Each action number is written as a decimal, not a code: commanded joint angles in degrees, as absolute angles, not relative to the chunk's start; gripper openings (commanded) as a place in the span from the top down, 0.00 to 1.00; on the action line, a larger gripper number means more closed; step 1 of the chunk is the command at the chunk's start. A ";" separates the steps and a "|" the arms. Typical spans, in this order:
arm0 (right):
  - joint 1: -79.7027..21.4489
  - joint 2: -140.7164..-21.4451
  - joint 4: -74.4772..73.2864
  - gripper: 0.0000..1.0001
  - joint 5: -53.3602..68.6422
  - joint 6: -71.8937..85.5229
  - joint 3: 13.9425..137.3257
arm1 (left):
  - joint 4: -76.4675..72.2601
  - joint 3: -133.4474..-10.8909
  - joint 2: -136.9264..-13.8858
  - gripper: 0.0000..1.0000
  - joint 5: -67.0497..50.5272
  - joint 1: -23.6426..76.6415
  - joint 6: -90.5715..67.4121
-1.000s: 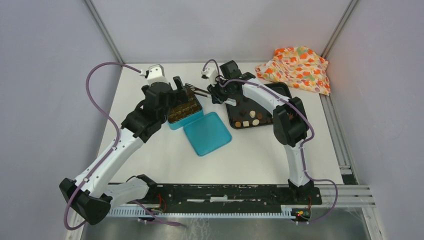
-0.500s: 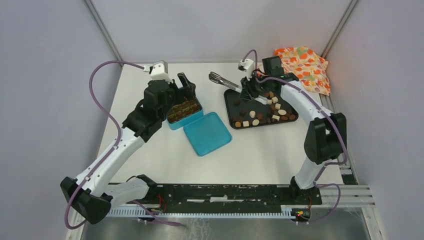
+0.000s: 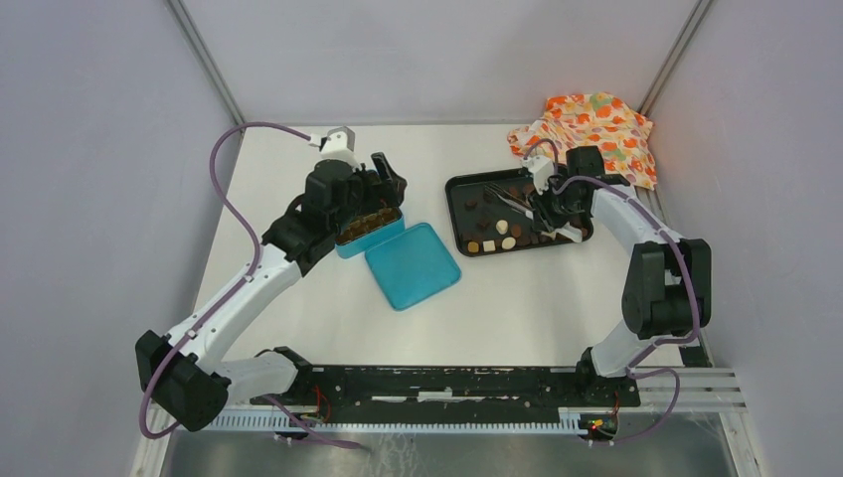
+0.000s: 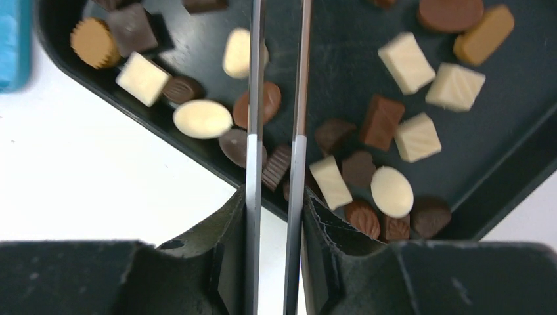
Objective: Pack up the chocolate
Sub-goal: Pick up the fake chocolate from the plate, then place the fake chocolate in the packing box, then pick up the fake chocolate from the plate.
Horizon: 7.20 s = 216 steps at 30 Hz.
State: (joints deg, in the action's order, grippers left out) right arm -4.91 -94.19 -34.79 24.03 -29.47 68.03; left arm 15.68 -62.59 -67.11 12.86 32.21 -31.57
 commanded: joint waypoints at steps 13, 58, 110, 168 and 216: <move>-4.38 -94.21 -34.55 0.60 17.12 -28.83 68.63 | 12.69 -60.03 -64.25 0.00 12.46 31.95 -35.16; -5.60 -97.29 -35.81 0.92 28.61 -28.38 78.26 | 14.98 -60.91 -63.38 0.00 15.21 31.91 -33.75; -36.22 -124.45 -24.87 0.76 21.01 -18.53 107.84 | 18.80 -62.23 -59.09 0.00 25.85 31.95 -31.46; -21.97 -95.70 -26.54 0.62 37.41 -24.86 84.67 | 15.08 -67.04 -57.22 0.00 8.33 31.90 -27.77; -0.52 -84.81 -22.16 0.59 14.69 -26.46 55.13 | 18.53 -47.97 -53.05 0.02 4.22 31.73 -2.20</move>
